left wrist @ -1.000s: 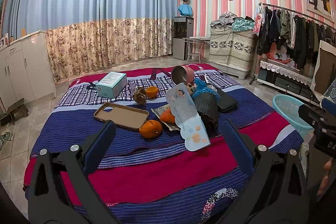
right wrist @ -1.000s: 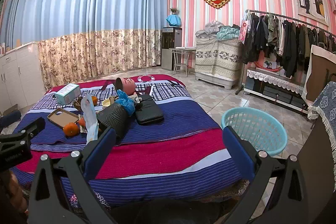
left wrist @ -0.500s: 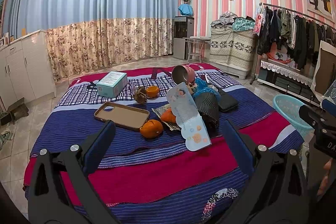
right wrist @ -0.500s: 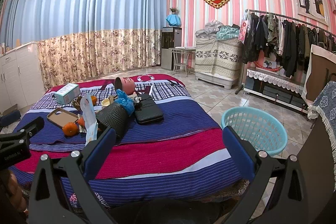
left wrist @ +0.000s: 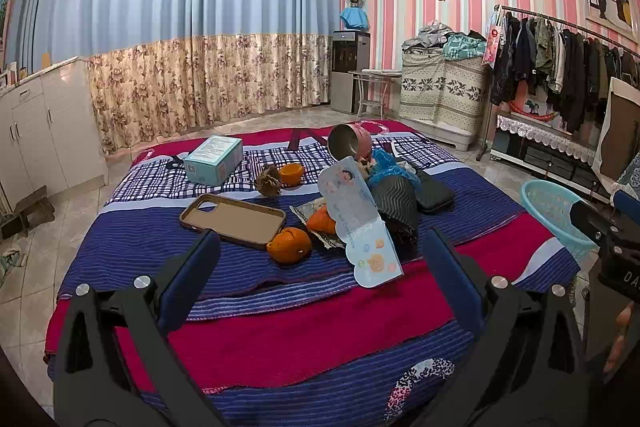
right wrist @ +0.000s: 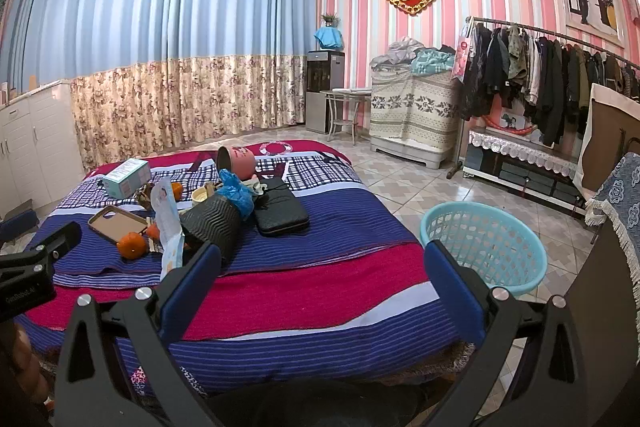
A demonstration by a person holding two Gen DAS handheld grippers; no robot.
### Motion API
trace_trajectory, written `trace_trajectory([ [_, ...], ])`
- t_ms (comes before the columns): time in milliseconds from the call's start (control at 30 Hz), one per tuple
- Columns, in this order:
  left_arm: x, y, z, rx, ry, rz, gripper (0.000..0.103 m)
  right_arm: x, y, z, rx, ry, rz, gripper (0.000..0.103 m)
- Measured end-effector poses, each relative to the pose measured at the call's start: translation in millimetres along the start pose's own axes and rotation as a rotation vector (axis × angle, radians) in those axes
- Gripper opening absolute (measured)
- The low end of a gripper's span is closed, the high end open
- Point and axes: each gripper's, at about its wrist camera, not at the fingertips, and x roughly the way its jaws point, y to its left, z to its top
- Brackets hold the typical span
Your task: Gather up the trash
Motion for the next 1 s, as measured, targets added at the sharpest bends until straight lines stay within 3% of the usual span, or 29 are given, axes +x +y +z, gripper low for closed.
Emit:
trace_trajectory([
  [667,5,4,-8,-0.001,0.004,0.007,0.098,-1,-3,1,0.000,0.002,-0.006,0.099],
  [1000,37,16,-12,-0.008,0.070,0.031,0.098,22,-19,-4,0.015,0.023,-0.043,0.099],
])
